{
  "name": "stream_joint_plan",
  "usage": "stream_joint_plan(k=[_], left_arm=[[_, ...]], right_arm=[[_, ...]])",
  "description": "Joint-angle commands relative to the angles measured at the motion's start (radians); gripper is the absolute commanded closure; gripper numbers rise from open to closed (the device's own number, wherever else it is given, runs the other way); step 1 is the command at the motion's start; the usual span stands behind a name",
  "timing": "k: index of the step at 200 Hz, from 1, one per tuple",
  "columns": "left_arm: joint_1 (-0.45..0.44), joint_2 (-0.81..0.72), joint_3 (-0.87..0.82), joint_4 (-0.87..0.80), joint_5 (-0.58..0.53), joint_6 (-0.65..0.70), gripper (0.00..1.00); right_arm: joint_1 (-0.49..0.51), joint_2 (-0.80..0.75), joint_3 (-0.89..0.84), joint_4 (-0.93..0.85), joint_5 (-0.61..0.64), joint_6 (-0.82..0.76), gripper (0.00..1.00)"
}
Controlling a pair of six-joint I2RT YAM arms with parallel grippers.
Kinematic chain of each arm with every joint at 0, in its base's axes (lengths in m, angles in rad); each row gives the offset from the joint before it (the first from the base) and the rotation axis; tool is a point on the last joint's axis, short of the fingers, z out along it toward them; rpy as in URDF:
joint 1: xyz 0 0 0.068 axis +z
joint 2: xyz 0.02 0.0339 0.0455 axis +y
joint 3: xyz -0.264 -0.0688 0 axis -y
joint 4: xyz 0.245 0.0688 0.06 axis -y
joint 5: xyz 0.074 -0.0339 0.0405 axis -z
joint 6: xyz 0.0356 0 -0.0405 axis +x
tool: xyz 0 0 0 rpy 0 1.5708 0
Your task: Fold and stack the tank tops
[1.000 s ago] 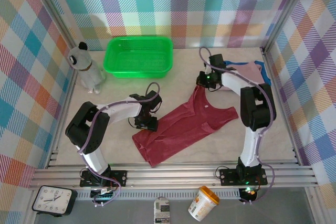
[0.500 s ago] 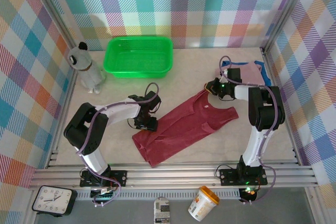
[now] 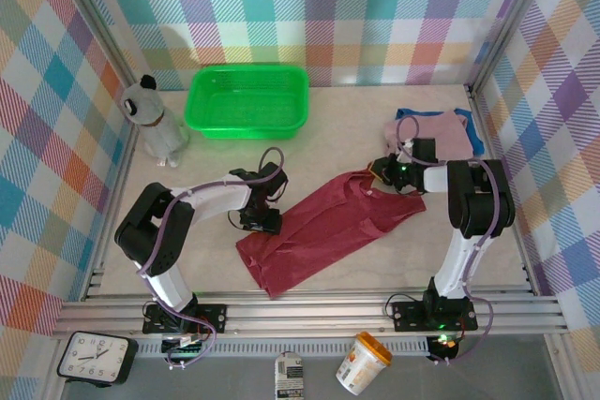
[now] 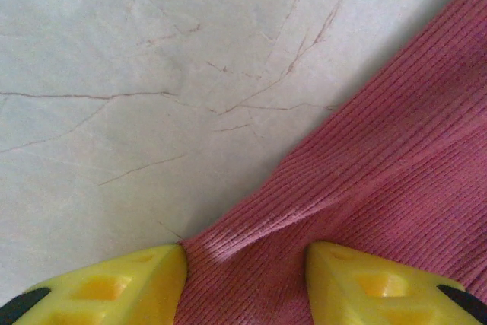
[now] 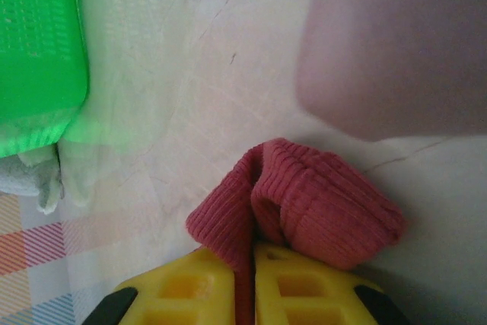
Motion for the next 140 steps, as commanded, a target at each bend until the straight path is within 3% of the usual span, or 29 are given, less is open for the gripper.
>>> stream_joint_plan(k=[1,75,140], left_arm=[[0.004,0.103,-0.086,-0.110,-0.035,0.024,0.53],[0.014,0.077,-0.043,-0.145,0.004,0.037,0.53],[0.014,0.000,0.093,-0.223,0.080,0.051,0.52]], right_arm=[[-0.035,-0.017,-0.017,0.019,0.035,-0.013,0.85],[-0.056,0.011,0.043,0.076,-0.015,-0.022,0.82],[-0.065,-0.243,-0.055,-0.121,0.025,-0.135,0.71]])
